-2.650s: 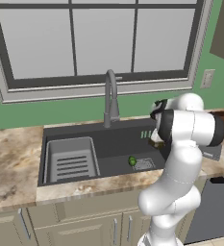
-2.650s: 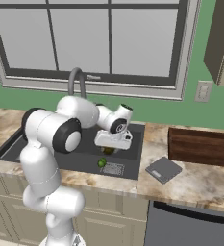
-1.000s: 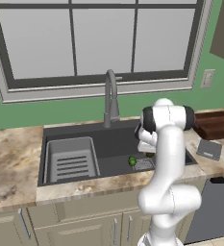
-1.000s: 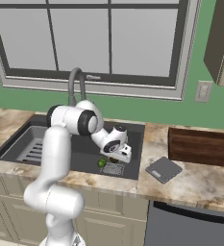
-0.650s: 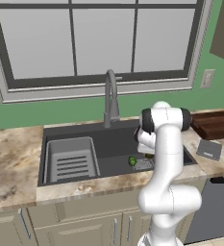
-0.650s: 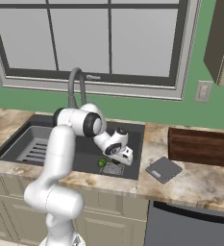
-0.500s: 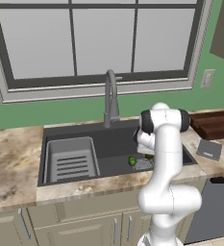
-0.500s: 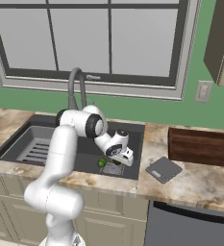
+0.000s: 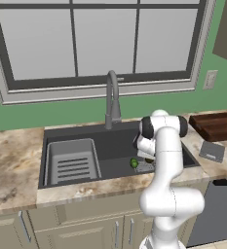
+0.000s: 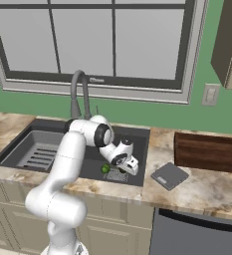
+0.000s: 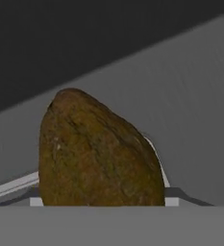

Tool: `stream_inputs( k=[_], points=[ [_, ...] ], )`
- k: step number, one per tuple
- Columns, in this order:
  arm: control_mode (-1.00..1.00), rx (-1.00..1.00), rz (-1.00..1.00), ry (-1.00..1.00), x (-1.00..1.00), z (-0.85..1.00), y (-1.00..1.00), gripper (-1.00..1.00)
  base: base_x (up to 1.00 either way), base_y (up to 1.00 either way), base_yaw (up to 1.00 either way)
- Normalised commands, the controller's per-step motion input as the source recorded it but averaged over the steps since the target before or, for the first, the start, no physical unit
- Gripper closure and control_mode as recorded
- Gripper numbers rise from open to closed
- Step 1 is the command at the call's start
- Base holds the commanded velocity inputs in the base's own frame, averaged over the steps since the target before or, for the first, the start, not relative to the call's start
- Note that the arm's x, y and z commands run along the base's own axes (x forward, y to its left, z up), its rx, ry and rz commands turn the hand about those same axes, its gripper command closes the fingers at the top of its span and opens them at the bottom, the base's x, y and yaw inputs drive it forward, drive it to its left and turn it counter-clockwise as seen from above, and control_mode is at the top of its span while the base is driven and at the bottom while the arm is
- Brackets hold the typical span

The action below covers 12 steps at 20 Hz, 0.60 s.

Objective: Pick up all produce items and place them in the sink. Turn on the sink faucet to wash them. Then turn the sink off and put them in the tray.

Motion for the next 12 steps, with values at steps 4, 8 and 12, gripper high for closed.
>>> stream_inputs(
  k=[4,8,12],
  points=[
    [-1.00,-0.03,-0.08,0.00,0.07,-0.25,0.00,-1.00,0.00,0.00,0.00],
    [-1.00,-0.03,-0.07,0.00,-0.06,-0.04,-0.02,-1.00,0.00,0.00,0.00],
    [-1.00,-0.01,-0.02,0.00,-0.34,0.27,-0.15,-1.00,0.00,0.00,0.00]
  ],
)
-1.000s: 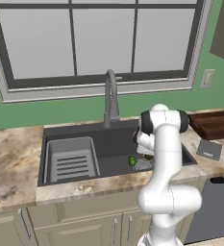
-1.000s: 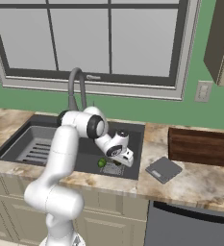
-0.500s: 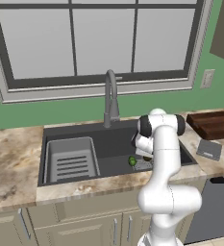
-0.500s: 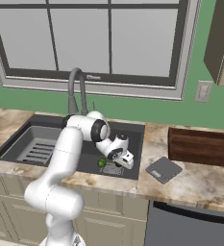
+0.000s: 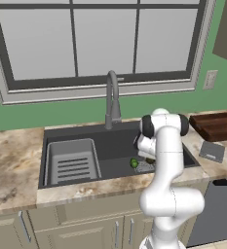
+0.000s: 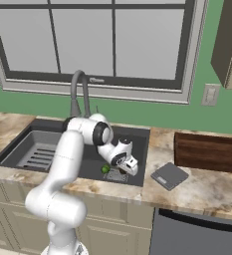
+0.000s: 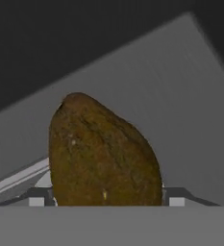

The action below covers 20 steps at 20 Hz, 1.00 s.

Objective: Pick up all produce items and place them in the sink. Turn on the sink faucet to wash them. Then turn the sink off and put them in the tray.

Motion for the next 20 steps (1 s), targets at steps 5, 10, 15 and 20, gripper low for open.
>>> stream_inputs(
  k=[5,10,15,20],
  points=[
    [-1.00,0.00,0.00,0.00,-0.23,0.73,-0.19,-1.00,0.00,0.00,0.00],
    [-1.00,0.00,0.00,0.00,-0.27,0.91,-0.06,-1.00,0.00,0.00,0.00],
    [-1.00,0.00,0.05,-0.15,-0.74,0.98,0.01,-1.00,0.00,0.00,0.00],
    [-1.00,0.10,0.19,-0.29,-0.41,1.00,0.00,-1.00,0.00,0.00,0.00]
  ],
)
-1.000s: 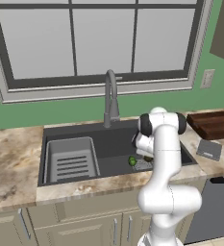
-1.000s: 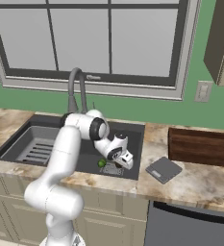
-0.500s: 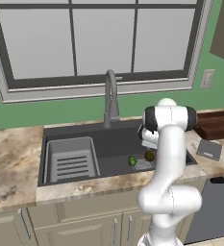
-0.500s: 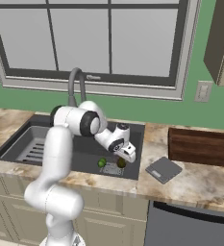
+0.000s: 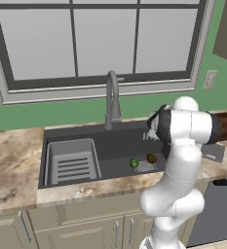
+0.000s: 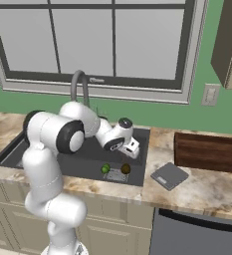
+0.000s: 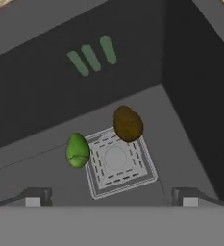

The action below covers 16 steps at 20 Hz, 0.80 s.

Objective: Pick up all produce items and place them in the sink. Turn on the sink faucet to wash them. Then turn the sink off and put them in the tray.

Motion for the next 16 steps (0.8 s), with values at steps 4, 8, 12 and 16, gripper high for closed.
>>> stream_inputs(
  k=[4,8,12,16],
  points=[
    [-1.00,0.21,0.29,-0.29,-0.02,0.89,0.00,-1.00,0.00,0.00,0.00],
    [-1.00,0.22,0.32,-0.25,0.00,0.56,0.00,-1.00,0.00,0.00,0.00],
    [-1.00,0.13,0.27,-0.20,0.00,0.26,0.15,-1.00,0.00,0.00,0.00],
    [-1.00,0.09,0.21,-0.20,0.18,0.24,0.11,-1.00,0.00,0.00,0.00]
  ],
)
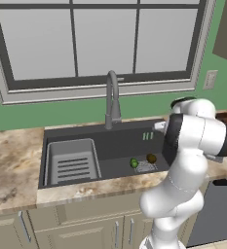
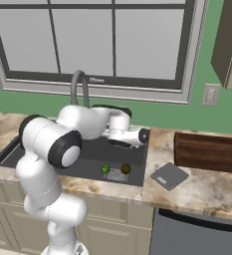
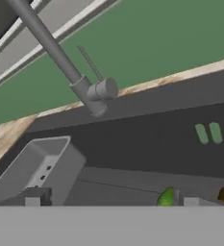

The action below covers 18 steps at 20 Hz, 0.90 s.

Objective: Pick up all produce items and place them in the sink. Turn on the sink faucet to wash them. Then turn the sink off and put them in the tray.

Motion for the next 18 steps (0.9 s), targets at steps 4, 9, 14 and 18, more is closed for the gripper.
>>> stream_inputs(
  k=[4,9,14,18],
  points=[
    [-1.00,0.04,0.14,-0.24,0.48,0.30,0.12,-1.00,0.00,0.00,0.00],
    [-1.00,0.00,0.13,-0.25,0.24,0.28,0.21,-1.00,0.00,0.00,0.00],
    [-1.00,0.00,0.11,-0.17,0.16,0.00,0.52,-1.00,0.00,0.00,0.00],
    [-1.00,0.00,0.08,-0.19,0.55,0.00,0.47,-1.00,0.00,0.00,0.00]
  ],
)
